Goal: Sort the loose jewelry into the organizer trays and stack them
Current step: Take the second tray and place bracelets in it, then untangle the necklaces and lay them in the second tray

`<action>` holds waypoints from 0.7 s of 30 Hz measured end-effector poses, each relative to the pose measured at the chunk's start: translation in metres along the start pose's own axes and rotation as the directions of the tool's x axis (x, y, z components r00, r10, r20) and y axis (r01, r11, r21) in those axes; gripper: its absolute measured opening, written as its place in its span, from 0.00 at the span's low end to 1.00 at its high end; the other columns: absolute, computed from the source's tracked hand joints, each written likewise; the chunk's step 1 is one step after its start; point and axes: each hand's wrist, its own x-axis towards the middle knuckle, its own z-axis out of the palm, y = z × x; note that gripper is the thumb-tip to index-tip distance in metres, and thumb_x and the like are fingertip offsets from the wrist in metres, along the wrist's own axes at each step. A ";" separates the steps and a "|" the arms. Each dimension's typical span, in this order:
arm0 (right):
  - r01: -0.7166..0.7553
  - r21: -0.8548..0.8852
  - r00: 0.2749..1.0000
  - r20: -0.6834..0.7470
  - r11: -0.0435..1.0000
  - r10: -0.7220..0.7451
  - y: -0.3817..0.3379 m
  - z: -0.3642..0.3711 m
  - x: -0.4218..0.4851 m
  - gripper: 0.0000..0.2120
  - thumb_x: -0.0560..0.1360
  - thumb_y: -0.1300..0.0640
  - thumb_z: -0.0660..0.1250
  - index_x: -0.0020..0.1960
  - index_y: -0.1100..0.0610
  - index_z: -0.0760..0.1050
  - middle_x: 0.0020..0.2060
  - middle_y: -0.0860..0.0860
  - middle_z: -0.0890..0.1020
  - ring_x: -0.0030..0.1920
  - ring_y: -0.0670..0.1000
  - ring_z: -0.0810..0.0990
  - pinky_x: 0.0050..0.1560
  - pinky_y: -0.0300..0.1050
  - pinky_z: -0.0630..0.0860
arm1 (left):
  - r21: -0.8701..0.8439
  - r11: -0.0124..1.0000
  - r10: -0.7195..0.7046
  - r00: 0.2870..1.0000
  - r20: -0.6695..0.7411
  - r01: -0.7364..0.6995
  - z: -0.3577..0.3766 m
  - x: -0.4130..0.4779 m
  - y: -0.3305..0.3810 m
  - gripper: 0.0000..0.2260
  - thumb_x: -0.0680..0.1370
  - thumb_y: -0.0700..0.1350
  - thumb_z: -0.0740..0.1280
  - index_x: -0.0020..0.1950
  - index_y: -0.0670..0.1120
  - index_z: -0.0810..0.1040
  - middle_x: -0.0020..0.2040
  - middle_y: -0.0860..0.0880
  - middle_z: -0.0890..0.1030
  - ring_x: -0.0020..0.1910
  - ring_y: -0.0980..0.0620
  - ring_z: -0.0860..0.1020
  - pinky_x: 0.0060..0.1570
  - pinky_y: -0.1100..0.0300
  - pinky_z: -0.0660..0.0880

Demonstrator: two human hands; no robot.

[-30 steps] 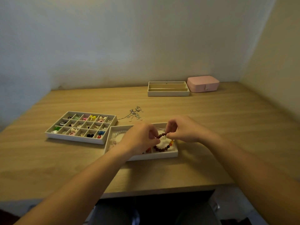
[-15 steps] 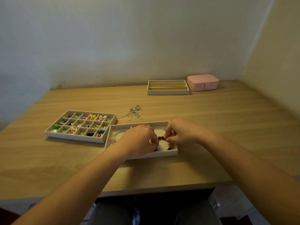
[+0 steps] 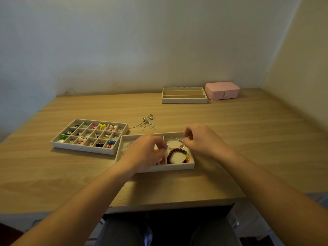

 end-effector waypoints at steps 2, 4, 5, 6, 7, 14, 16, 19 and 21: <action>-0.110 -0.010 0.994 -0.003 0.994 0.110 0.001 0.006 -0.001 0.09 0.79 0.51 0.67 0.56 0.52 0.72 0.46 0.46 0.78 0.44 0.48 0.78 0.47 0.51 0.82 | 0.030 0.995 -0.093 0.993 -0.077 0.096 -0.004 -0.003 -0.008 0.06 0.79 0.49 0.68 0.54 0.54 0.81 0.50 0.58 0.79 0.48 0.58 0.75 0.50 0.57 0.76; -0.198 -0.021 0.979 0.047 0.980 0.199 0.000 0.013 0.000 0.12 0.80 0.50 0.65 0.60 0.54 0.70 0.49 0.49 0.79 0.44 0.50 0.79 0.46 0.53 0.83 | 0.060 0.971 -0.218 0.961 -0.170 0.231 -0.010 -0.006 -0.018 0.06 0.79 0.48 0.67 0.55 0.54 0.79 0.51 0.56 0.78 0.50 0.55 0.76 0.50 0.55 0.76; -0.221 -0.024 0.973 0.066 0.975 0.222 0.000 0.016 0.000 0.13 0.81 0.50 0.63 0.62 0.55 0.70 0.51 0.51 0.79 0.46 0.51 0.80 0.47 0.53 0.82 | 0.070 0.954 -0.272 0.940 -0.207 0.291 -0.013 -0.007 -0.024 0.06 0.79 0.47 0.66 0.55 0.53 0.78 0.51 0.55 0.78 0.50 0.53 0.76 0.50 0.54 0.76; -0.235 -0.022 0.969 0.078 0.972 0.236 0.000 0.019 0.001 0.13 0.81 0.51 0.62 0.63 0.56 0.70 0.52 0.53 0.80 0.47 0.52 0.80 0.47 0.53 0.82 | 0.077 0.936 -0.317 0.919 -0.236 0.343 -0.016 -0.008 -0.031 0.06 0.79 0.47 0.66 0.56 0.52 0.77 0.52 0.53 0.79 0.51 0.52 0.76 0.49 0.53 0.75; -0.241 -0.022 0.966 0.086 0.970 0.242 -0.001 0.021 0.002 0.12 0.82 0.53 0.61 0.62 0.58 0.71 0.52 0.54 0.80 0.47 0.53 0.80 0.46 0.51 0.81 | 0.079 0.916 -0.362 0.897 -0.254 0.393 -0.020 -0.010 -0.039 0.07 0.80 0.46 0.65 0.57 0.52 0.77 0.53 0.52 0.79 0.51 0.51 0.76 0.49 0.53 0.75; -0.224 -0.105 0.969 0.086 0.969 0.233 -0.008 0.022 0.004 0.07 0.81 0.60 0.58 0.50 0.59 0.74 0.47 0.58 0.81 0.42 0.58 0.79 0.39 0.48 0.73 | 0.088 0.815 -0.538 0.803 -0.255 0.573 -0.036 -0.021 -0.076 0.06 0.80 0.45 0.67 0.56 0.49 0.75 0.50 0.50 0.77 0.48 0.49 0.75 0.44 0.52 0.71; -0.235 -0.118 0.965 0.089 0.965 0.246 -0.010 0.021 0.004 0.07 0.81 0.59 0.58 0.47 0.58 0.73 0.45 0.57 0.81 0.43 0.58 0.79 0.40 0.49 0.75 | 0.120 0.807 -0.544 0.807 -0.230 0.579 -0.037 -0.022 -0.082 0.04 0.80 0.47 0.67 0.54 0.49 0.75 0.49 0.49 0.79 0.47 0.48 0.75 0.44 0.52 0.72; -0.251 -0.110 0.957 0.120 0.962 0.263 -0.009 0.020 0.006 0.09 0.82 0.57 0.58 0.47 0.58 0.74 0.44 0.56 0.80 0.43 0.57 0.80 0.40 0.49 0.75 | 0.220 0.793 -0.531 0.821 -0.210 0.569 -0.041 -0.021 -0.085 0.03 0.78 0.48 0.69 0.48 0.49 0.78 0.46 0.49 0.81 0.45 0.47 0.78 0.45 0.51 0.78; -0.256 -0.091 0.953 0.144 0.962 0.267 -0.009 0.019 0.006 0.11 0.82 0.56 0.58 0.48 0.59 0.76 0.44 0.56 0.81 0.42 0.55 0.80 0.39 0.48 0.75 | 0.265 0.794 -0.501 0.836 -0.224 0.547 -0.045 -0.020 -0.084 0.03 0.77 0.46 0.70 0.44 0.48 0.80 0.43 0.48 0.81 0.43 0.47 0.78 0.44 0.51 0.79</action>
